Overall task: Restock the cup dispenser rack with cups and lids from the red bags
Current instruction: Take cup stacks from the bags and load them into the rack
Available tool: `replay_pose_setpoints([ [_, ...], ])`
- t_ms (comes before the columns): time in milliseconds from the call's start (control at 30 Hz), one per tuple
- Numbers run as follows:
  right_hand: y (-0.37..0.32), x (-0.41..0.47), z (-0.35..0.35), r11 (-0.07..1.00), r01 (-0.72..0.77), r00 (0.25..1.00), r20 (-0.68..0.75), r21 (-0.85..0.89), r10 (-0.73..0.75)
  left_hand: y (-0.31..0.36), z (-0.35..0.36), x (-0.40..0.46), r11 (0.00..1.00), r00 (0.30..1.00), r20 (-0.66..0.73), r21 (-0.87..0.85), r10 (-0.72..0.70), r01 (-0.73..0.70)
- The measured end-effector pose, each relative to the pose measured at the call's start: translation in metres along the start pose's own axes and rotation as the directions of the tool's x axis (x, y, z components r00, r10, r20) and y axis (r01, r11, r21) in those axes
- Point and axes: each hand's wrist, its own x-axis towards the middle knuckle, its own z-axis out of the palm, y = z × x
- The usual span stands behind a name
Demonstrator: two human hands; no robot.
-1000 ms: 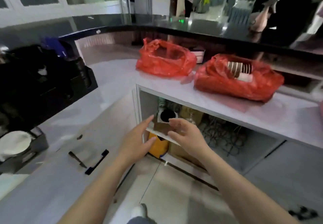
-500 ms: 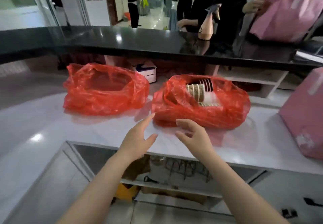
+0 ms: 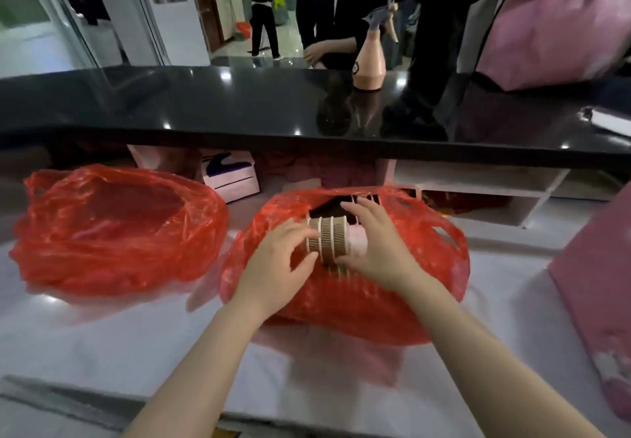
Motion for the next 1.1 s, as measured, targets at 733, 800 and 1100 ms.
replay_pose_setpoints([
  [733,0.028,-0.009,-0.043,0.988,0.018,0.996,-0.084,0.156,-0.005,-0.023,0.003,0.027,0.961,0.958,-0.094,0.03,-0.272,0.275],
  [800,0.019,-0.008,-0.043,0.972,0.034,0.995,-0.097,0.231,-0.012,-0.009,0.003,0.031,0.902,0.946,-0.069,-0.333,-0.315,0.276],
  [1100,-0.01,0.005,-0.018,0.928,0.092,0.996,-0.032,0.362,-0.087,0.005,0.013,0.035,0.246,0.923,0.209,-0.923,-0.322,0.295],
])
